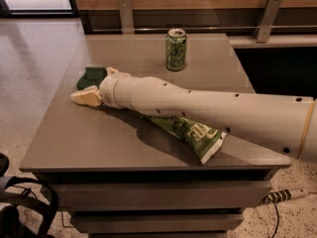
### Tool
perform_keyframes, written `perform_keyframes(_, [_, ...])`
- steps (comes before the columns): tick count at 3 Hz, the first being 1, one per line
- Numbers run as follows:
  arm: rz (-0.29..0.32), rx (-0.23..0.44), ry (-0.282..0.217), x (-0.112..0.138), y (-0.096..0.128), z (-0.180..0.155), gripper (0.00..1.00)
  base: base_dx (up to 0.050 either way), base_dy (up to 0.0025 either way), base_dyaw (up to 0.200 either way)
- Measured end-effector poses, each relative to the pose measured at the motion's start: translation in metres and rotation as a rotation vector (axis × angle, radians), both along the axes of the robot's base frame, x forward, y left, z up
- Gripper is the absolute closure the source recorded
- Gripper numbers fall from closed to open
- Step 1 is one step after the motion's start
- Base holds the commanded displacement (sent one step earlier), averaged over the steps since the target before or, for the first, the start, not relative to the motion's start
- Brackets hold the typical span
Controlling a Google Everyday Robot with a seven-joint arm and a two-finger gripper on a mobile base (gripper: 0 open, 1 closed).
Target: Pick sponge
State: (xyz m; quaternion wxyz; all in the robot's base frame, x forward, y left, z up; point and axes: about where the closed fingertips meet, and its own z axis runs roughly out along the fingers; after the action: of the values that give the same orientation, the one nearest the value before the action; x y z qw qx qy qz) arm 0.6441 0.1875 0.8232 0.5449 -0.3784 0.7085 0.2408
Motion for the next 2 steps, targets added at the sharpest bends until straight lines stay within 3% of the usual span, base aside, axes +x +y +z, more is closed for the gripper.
perform_keyframes(2, [0.005, 0.001, -0.002, -0.0012, 0.003, 0.0012, 0.69, 0.0, 0.0, 0.0])
